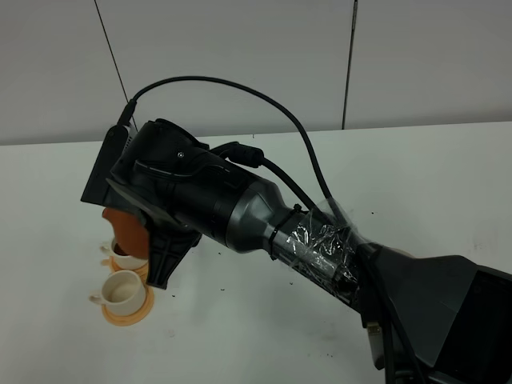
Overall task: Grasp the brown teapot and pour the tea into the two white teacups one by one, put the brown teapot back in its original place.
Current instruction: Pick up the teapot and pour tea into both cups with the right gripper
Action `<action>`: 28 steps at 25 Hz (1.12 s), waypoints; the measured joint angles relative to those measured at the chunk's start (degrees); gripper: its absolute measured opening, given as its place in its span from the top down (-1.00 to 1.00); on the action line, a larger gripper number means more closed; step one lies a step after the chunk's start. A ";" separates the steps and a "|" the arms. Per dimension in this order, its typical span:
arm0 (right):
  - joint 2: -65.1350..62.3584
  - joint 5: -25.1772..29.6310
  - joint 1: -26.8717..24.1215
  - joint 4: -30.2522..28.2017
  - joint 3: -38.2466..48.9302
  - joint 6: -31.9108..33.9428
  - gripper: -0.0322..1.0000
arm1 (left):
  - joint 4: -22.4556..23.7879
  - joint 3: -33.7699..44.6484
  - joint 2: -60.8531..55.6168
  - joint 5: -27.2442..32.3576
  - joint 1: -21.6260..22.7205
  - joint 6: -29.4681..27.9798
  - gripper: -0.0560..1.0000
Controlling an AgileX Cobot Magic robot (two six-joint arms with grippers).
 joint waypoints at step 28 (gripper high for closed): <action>4.75 0.12 -7.60 10.25 2.04 -4.96 0.76 | 0.00 0.00 0.00 0.00 0.00 0.01 0.08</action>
